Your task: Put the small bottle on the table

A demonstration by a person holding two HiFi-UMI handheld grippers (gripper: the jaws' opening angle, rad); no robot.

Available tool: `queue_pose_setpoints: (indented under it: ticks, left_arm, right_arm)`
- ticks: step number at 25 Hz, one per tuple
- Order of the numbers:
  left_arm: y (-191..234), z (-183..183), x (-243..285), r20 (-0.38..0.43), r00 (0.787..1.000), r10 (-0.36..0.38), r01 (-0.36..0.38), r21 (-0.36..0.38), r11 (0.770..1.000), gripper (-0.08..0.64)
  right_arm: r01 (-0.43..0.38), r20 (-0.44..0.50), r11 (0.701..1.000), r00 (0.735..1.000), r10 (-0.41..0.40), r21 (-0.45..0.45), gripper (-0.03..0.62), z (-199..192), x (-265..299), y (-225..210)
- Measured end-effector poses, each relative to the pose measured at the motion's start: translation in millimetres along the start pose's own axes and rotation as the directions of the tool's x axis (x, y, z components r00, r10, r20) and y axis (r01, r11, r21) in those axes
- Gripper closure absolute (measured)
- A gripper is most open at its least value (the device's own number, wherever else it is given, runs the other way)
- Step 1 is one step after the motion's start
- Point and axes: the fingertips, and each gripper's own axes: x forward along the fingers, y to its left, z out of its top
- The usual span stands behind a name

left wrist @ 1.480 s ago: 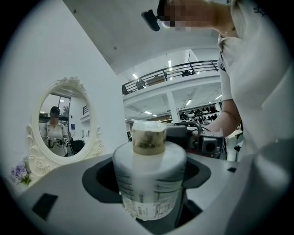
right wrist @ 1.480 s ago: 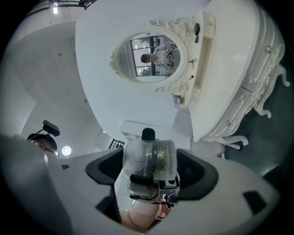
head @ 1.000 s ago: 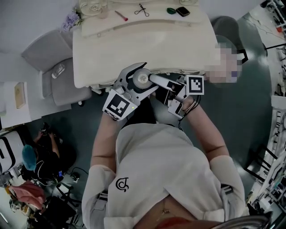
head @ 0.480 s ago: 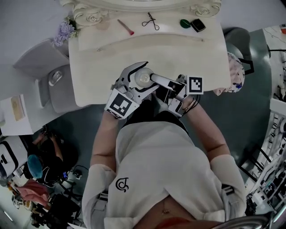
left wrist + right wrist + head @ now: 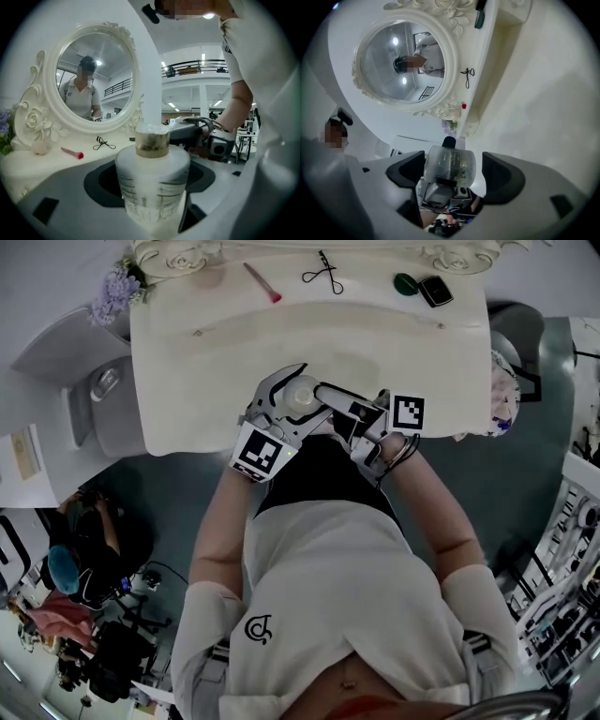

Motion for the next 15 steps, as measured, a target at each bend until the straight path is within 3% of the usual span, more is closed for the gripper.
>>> queue_pose_setpoints:
  ticks: [4,9,15]
  left_arm:
    - [-1.6,-31.7,10.7,-0.043,0.998,0.034,-0.036,-0.036,0.999,0.21]
    - [0.4,-65.7,23.9,-0.139,0.989,0.057,-0.058,-0.009,0.998,0.21]
    - [0.9,-88.0,31.9,-0.2,0.979,0.032,-0.034,-0.005,0.999,0.21]
  right_arm:
    - [0.127,-0.016,0.99,0.992,-0.128,-0.055,0.226,2.6,-10.2,-30.8]
    - [0.181,0.019,0.983,0.983,-0.182,0.041,0.324,4.4,-18.0,-58.5]
    - [0.229,0.013,0.971,0.973,-0.231,0.073,0.347,5.5,-22.3,-81.1]
